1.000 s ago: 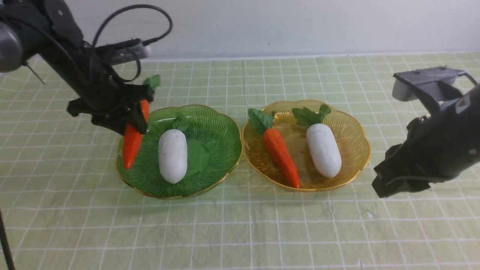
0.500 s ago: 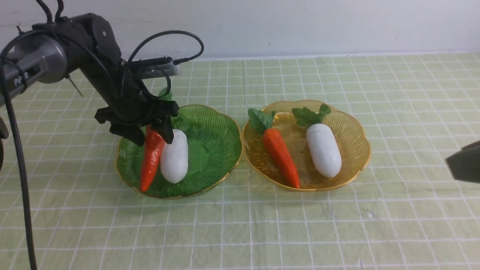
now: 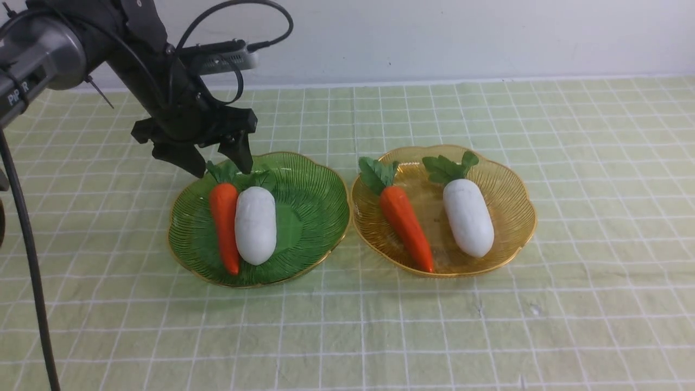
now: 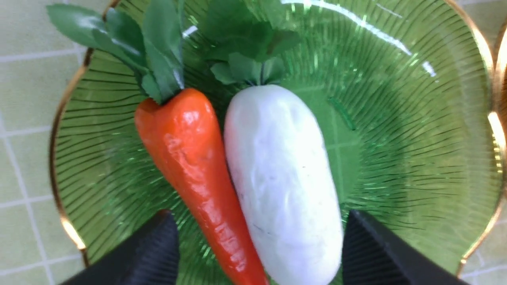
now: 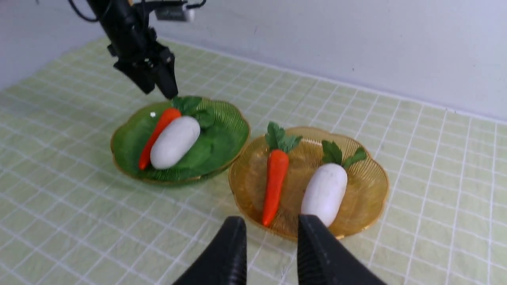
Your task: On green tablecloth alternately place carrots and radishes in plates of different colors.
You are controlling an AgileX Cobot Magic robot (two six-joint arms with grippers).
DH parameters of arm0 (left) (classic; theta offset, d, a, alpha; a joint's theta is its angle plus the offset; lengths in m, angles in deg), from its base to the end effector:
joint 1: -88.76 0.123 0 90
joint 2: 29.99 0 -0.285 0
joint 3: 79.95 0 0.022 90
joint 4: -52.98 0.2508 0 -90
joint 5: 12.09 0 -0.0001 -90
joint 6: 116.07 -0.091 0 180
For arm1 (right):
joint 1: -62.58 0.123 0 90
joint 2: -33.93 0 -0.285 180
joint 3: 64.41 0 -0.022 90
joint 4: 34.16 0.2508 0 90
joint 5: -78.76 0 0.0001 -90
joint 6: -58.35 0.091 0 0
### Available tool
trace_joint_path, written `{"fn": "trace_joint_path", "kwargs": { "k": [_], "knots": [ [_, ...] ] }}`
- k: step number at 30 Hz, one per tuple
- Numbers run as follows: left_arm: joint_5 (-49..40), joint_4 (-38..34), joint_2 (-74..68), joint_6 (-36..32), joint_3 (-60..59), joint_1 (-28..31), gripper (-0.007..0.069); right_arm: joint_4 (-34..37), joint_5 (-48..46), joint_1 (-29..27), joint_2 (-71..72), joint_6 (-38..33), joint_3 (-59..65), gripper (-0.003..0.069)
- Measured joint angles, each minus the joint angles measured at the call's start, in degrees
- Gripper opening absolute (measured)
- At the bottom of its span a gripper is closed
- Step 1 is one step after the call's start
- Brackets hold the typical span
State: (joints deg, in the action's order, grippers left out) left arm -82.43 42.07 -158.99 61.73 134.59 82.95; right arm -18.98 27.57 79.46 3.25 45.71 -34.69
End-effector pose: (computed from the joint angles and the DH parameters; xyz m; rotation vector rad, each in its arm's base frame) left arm 0.4510 -0.0622 0.2606 0.1428 2.8661 -0.2822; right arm 0.0381 0.0310 0.3800 -0.4697 1.8813 0.3599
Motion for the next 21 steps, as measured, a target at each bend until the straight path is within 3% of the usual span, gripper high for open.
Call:
{"fn": "trace_joint_path", "kwargs": {
  "k": [5,10,12,21],
  "knots": [
    [0.00,2.96,0.11,0.00,0.00,0.00,0.0309,1.68,17.50,0.00,-0.87,-0.58,10.33,0.0146],
    [-0.06,3.53,1.41,0.00,0.00,0.00,0.0097,1.63,21.93,0.00,-2.04,-3.47,12.04,0.0010],
    [-0.07,3.53,2.15,0.00,0.11,0.00,0.0029,1.63,22.43,0.00,-2.03,-3.83,12.04,-0.0004],
    [-0.17,4.46,3.10,0.00,0.18,0.00,-0.0008,1.63,23.36,0.00,-2.03,-4.28,12.04,-0.0014]
  ]
}}
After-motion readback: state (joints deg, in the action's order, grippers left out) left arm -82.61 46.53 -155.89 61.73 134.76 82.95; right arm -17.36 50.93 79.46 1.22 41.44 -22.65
